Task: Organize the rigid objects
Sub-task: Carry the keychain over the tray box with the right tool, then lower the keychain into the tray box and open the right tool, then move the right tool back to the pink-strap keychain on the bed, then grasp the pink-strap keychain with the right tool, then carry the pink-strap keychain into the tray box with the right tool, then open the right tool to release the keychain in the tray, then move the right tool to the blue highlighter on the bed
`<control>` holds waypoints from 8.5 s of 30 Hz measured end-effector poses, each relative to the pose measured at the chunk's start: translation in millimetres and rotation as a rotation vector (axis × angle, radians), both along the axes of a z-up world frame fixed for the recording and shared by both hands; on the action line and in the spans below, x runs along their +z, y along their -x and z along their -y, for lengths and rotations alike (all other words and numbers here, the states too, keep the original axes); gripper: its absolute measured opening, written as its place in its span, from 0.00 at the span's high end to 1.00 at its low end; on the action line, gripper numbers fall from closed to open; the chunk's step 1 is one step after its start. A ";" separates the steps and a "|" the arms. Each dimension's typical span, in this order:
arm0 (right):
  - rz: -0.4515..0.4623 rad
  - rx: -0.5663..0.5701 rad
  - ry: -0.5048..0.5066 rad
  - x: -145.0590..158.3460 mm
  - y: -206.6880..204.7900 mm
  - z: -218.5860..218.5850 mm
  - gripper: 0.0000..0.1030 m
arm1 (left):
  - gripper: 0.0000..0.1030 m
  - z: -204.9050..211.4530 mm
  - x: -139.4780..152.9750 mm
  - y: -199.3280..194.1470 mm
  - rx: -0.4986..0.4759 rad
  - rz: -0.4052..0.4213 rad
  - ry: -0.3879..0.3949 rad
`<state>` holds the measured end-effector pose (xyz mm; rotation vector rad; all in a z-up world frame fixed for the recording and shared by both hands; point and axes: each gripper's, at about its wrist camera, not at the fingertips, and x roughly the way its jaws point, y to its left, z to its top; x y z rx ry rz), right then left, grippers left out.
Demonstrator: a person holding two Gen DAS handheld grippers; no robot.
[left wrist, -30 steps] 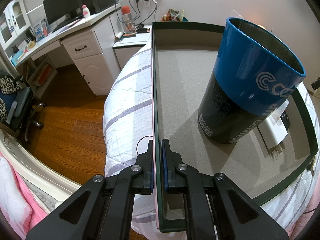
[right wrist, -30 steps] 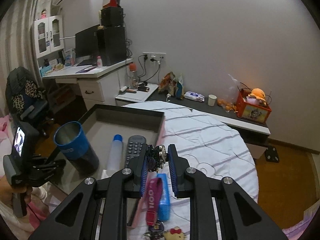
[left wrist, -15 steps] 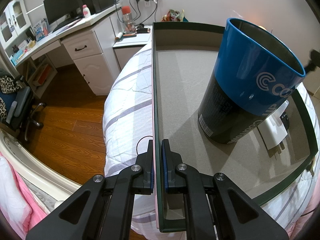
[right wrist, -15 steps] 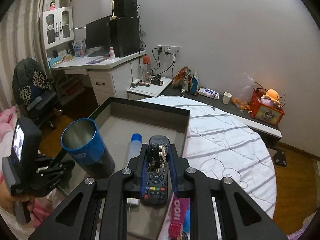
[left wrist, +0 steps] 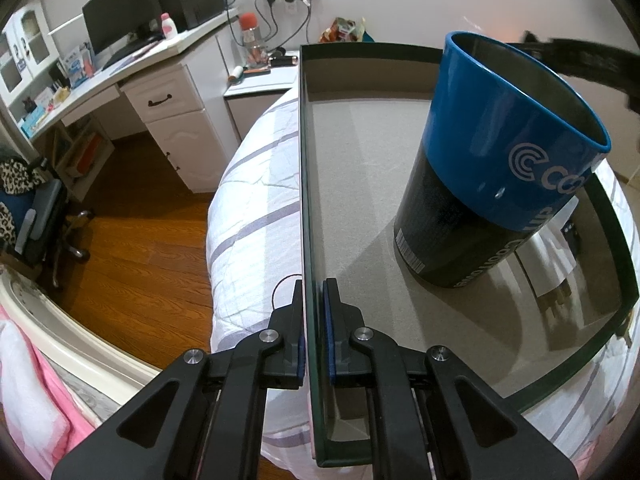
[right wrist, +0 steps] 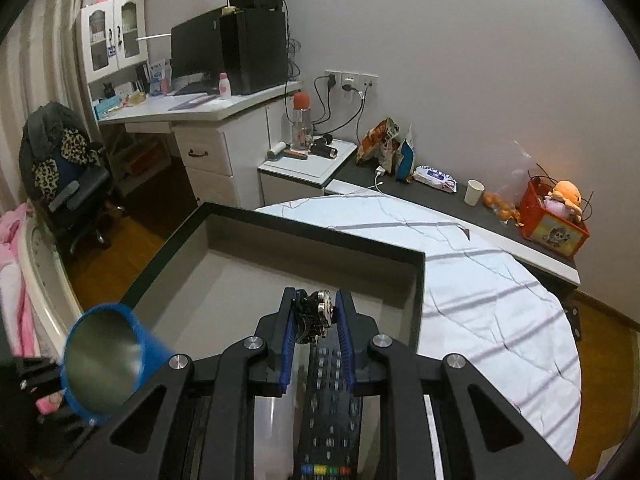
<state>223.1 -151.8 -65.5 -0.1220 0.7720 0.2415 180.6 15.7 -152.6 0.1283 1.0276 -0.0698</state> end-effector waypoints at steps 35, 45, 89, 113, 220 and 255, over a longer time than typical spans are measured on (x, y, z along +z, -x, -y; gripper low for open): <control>0.020 -0.049 0.010 17.1 66.3 30.6 0.25 | 0.94 -1.6 -2.4 0.2 -0.006 0.003 0.000; 0.124 -0.137 0.034 37.6 107.2 59.3 0.00 | 0.94 -2.3 -1.5 3.6 0.001 0.004 -0.001; -0.170 -0.130 0.042 -87.6 162.6 106.0 0.00 | 0.94 -0.9 6.6 14.9 0.010 0.015 -0.025; -0.086 -0.160 -0.096 -74.9 164.4 126.9 0.49 | 0.93 1.0 7.5 13.2 0.008 0.016 -0.020; 0.090 0.022 0.297 -7.2 -11.1 3.5 0.92 | 0.91 2.3 5.0 2.5 -0.018 0.022 -0.009; 0.231 -0.203 0.092 57.8 90.0 96.7 0.21 | 0.91 -2.6 6.7 8.6 -0.006 0.017 -0.028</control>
